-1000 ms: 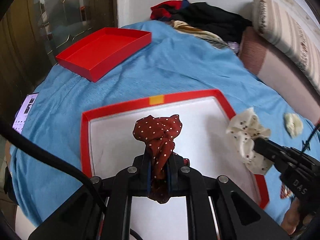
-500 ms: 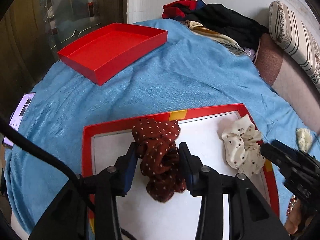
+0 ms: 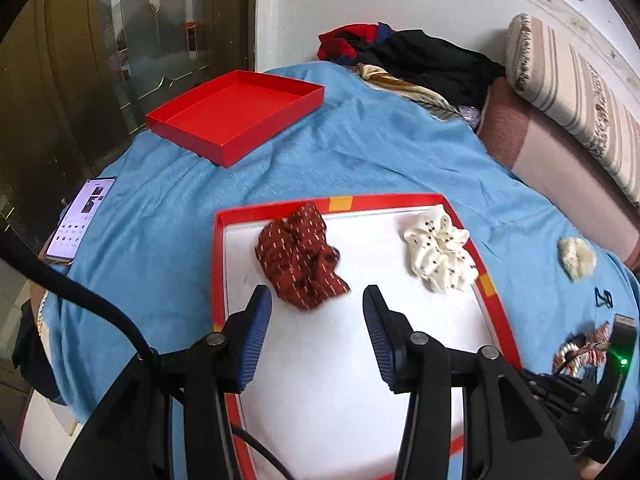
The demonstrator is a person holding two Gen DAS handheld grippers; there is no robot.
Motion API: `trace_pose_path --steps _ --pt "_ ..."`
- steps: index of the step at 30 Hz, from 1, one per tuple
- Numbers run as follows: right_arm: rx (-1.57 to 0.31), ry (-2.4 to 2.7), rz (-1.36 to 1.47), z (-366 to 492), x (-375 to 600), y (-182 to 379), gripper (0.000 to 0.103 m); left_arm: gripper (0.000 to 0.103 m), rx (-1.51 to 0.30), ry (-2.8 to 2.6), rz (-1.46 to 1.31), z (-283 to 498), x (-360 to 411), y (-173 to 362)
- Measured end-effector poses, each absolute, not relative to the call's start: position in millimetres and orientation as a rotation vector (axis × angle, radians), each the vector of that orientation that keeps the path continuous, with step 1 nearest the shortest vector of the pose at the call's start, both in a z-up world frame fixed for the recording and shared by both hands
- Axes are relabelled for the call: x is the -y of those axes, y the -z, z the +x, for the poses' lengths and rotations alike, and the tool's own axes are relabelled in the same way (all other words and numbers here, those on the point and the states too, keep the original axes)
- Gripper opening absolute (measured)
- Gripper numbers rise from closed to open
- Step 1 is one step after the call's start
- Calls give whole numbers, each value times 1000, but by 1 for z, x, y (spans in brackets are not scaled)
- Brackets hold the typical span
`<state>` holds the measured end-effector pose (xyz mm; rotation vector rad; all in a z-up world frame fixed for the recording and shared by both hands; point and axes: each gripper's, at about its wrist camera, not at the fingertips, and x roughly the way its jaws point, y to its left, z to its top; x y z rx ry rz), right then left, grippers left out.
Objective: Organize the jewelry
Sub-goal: 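Move both tools back to the pile of hair ties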
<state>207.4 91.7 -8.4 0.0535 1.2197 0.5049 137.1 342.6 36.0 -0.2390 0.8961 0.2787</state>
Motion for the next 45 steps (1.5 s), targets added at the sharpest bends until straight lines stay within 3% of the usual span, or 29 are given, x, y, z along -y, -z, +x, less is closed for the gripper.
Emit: trace_pose_path --steps 5,12,18,31,45 --pt "-1242 -542 73 174 -95 4 7 46 -886 -239 -223 121 -319 -49" --pt "-1197 -634 75 122 -94 -12 18 50 -875 -179 -202 101 -276 -68" --pt "-1045 -501 102 106 -26 -51 44 59 -862 -99 -168 82 -219 -74" --pt "-996 -78 164 61 182 -46 45 60 -960 143 -112 81 -68 -33" --pt "-1002 -177 283 100 194 -3 45 60 -1063 307 -134 126 9 19"
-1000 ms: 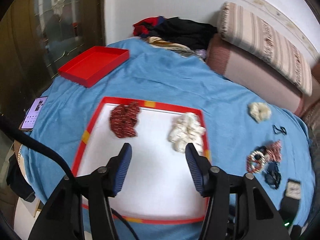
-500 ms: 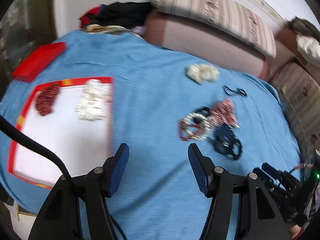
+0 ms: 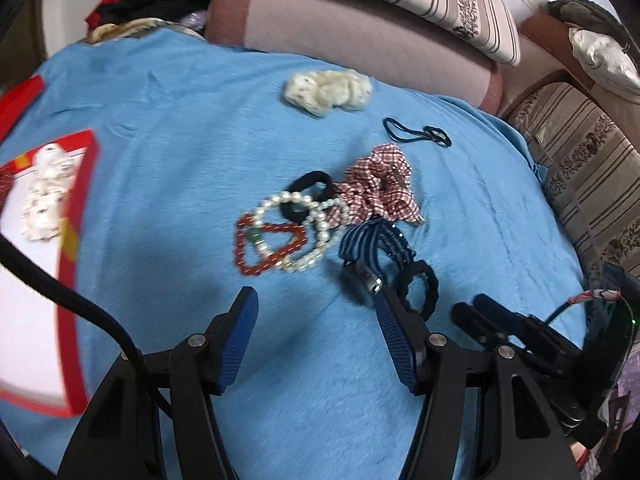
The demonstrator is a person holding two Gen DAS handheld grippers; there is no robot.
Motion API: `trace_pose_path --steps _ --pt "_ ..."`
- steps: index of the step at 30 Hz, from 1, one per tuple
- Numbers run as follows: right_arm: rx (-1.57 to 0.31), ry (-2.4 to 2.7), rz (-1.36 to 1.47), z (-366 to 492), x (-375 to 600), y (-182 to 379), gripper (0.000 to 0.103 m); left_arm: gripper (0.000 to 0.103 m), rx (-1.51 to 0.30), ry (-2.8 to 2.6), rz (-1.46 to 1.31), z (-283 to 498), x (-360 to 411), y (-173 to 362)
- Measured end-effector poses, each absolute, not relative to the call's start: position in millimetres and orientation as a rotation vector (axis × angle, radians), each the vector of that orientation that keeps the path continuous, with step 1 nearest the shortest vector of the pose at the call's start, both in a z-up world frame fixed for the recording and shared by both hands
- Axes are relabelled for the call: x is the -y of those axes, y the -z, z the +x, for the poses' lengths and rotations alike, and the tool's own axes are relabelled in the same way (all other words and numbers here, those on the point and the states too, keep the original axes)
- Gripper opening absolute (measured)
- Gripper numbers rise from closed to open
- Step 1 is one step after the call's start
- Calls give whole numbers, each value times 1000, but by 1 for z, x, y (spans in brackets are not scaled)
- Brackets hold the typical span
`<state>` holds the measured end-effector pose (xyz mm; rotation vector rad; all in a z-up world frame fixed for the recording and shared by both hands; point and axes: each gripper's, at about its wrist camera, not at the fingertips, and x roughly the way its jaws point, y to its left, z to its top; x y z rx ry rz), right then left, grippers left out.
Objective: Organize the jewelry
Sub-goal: 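Move both tools back to the pile of hair ties, then grasp the navy striped hair tie with left tool while right grasps black coiled tie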
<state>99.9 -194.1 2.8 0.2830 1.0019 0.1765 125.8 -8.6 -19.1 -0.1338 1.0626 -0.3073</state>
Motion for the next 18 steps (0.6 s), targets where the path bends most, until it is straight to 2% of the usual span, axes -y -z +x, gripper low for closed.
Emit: trace_pose_path --steps 6,8,10,13,14,15,17,18 --pt "-1034 -211 259 121 180 17 45 60 -1092 348 -192 154 16 31" --pt "-1028 -203 245 120 177 20 42 60 -1094 360 -196 161 20 33" --pt "-1028 -210 235 119 177 21 19 60 -1103 375 -200 169 25 36" --pt "-1028 -205 243 116 182 21 7 60 -1128 409 -220 177 33 44" --pt "-1026 -200 253 114 185 20 7 58 -1132 414 -220 177 35 46" --pt "-1024 -194 260 113 187 18 7 57 -1140 424 -215 178 40 49" --pt "-1019 -180 271 109 192 17 7 40 -1156 439 -203 178 47 54" --pt "-1017 -176 276 108 194 16 7 35 -1166 442 -187 177 52 56"
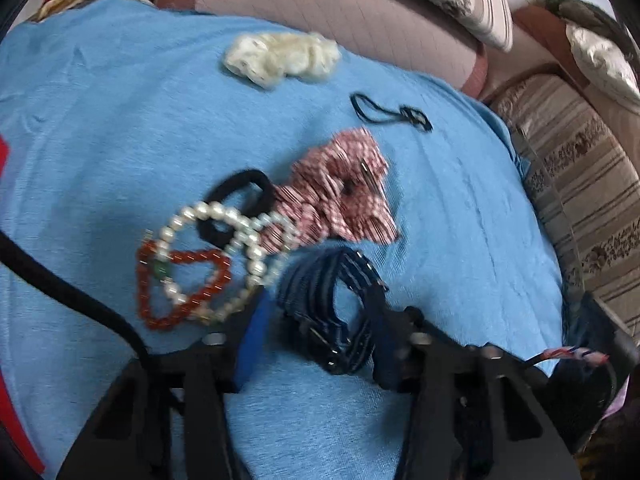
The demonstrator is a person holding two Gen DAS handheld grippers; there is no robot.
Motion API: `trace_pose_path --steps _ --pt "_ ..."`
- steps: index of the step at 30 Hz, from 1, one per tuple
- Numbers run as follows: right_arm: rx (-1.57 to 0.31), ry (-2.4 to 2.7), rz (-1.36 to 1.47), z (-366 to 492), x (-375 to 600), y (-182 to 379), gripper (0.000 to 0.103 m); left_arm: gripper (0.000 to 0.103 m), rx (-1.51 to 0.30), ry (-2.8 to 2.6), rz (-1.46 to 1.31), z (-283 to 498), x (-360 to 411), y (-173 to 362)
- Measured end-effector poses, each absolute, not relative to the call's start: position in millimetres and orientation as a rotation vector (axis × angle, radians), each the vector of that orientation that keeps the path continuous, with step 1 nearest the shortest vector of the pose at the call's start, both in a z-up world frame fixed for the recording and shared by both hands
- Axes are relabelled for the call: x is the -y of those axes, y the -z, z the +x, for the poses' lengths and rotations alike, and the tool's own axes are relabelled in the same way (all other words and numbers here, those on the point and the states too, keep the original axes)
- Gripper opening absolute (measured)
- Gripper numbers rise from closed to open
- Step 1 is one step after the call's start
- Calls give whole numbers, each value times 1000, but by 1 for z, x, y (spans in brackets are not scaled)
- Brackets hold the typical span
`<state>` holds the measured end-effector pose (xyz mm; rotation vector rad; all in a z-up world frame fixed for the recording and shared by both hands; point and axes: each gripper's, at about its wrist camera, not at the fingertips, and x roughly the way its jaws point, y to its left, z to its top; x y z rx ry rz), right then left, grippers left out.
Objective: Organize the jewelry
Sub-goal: 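Grasp the navy striped hair tie with left tool while right grasps black coiled tie, then lower both hair ties into the white tray and open both tools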
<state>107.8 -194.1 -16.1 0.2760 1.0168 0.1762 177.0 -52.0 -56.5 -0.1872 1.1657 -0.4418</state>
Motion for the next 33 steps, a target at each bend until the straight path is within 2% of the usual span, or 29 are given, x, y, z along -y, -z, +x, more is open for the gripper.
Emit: trace_pose_path --steps 1,7,14,22,27,33 --pt "-1014 -170 283 106 197 15 7 22 -1169 442 -179 176 55 58" --pt "-984 -154 291 96 201 -2 7 5 -1160 413 -192 166 50 46" --pt "-903 -190 229 83 181 -47 7 3 -1038 370 -175 130 15 -11" --pt "-840 -295 143 81 126 -91 6 3 -902 243 -194 89 -74 -75" --pt "-827 -401 95 91 69 -107 6 3 -857 98 -170 71 -143 -91" --pt "-835 -520 44 109 -11 -110 7 3 -876 -57 -184 71 -218 -79"
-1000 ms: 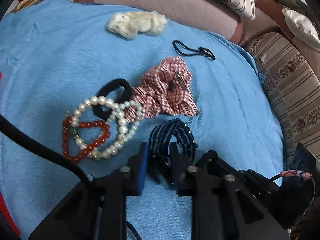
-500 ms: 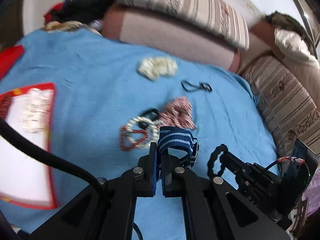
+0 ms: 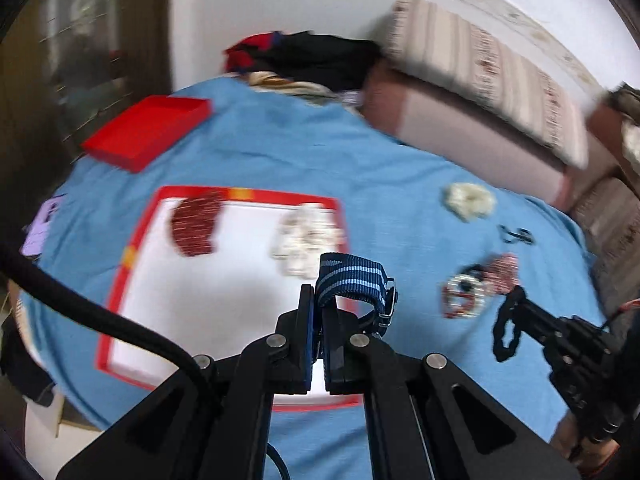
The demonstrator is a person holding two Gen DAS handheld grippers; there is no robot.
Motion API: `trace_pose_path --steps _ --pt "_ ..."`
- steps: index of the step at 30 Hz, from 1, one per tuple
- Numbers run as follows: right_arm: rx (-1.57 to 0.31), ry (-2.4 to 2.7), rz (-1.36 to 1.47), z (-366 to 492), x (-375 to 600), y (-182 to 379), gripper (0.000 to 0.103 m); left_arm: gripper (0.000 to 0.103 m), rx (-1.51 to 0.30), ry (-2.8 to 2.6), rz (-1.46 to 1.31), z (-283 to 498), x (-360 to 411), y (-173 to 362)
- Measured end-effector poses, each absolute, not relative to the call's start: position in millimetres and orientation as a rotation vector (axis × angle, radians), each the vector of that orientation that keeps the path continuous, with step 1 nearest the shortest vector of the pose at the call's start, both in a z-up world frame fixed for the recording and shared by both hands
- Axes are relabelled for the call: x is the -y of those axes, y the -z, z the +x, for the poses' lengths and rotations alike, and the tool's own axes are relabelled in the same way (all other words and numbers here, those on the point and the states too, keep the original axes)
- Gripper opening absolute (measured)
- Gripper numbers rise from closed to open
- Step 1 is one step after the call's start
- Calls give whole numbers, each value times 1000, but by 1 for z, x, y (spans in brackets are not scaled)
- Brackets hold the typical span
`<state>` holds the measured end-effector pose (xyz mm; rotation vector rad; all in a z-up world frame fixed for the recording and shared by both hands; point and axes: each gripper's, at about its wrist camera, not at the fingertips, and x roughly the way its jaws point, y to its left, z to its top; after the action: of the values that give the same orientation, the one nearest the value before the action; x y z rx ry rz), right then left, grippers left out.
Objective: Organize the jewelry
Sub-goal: 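Lower both hair ties into the white tray and open both tools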
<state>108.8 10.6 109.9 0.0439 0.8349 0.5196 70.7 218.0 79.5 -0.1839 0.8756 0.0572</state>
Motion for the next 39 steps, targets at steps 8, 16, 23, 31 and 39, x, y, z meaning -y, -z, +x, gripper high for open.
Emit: trace_pose_path --steps 8,16,23,31,39 --pt "-894 -635 -15 138 -112 -86 7 3 -898 -187 -215 83 -293 -54" --pt "-1001 -669 -23 172 -175 -37 7 3 -970 -257 -266 104 -343 -15" --pt "-1081 -672 7 189 -194 -7 7 3 -971 -278 -280 116 -359 -5" --pt "-1090 -683 -6 188 -199 0 7 4 -1004 -317 -319 120 -370 7" --pt "-1065 -687 -44 182 -203 -7 12 33 -977 -335 -313 110 -367 -2"
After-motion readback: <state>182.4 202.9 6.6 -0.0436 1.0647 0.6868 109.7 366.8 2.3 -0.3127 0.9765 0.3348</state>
